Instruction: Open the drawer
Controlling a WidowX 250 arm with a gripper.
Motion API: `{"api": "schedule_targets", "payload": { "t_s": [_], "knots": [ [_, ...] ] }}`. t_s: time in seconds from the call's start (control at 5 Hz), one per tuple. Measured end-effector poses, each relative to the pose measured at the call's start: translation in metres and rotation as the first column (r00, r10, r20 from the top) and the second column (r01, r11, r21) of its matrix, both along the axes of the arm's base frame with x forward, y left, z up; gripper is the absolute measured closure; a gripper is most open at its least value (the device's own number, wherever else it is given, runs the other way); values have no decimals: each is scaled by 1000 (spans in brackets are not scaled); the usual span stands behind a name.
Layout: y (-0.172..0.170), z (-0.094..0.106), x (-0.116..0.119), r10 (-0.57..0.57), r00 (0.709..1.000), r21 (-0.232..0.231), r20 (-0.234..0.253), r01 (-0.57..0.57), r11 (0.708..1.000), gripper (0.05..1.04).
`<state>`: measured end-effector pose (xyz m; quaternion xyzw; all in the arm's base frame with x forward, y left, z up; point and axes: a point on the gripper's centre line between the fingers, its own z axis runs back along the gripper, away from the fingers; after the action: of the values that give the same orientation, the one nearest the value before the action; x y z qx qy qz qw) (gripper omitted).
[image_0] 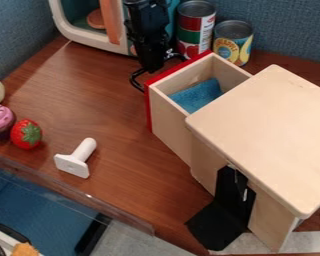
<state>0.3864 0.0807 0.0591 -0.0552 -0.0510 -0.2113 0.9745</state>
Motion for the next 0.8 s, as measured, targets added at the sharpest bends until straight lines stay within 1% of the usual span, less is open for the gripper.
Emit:
{"api": "schedule_targets", "payload": {
  "t_s": [0.2, 0.4, 0.6, 0.8],
  "knots": [
    [5, 4, 0, -37, 999, 15, -19, 37, 999, 667],
    [3, 11, -4, -63, 998, 5, -5, 63, 998, 351],
    [16, 60, -22, -57, 994, -6, 92, 58, 998, 99],
    [53, 92, -59, -5, 995, -9, 100, 6, 1000, 77]
  ]
}}
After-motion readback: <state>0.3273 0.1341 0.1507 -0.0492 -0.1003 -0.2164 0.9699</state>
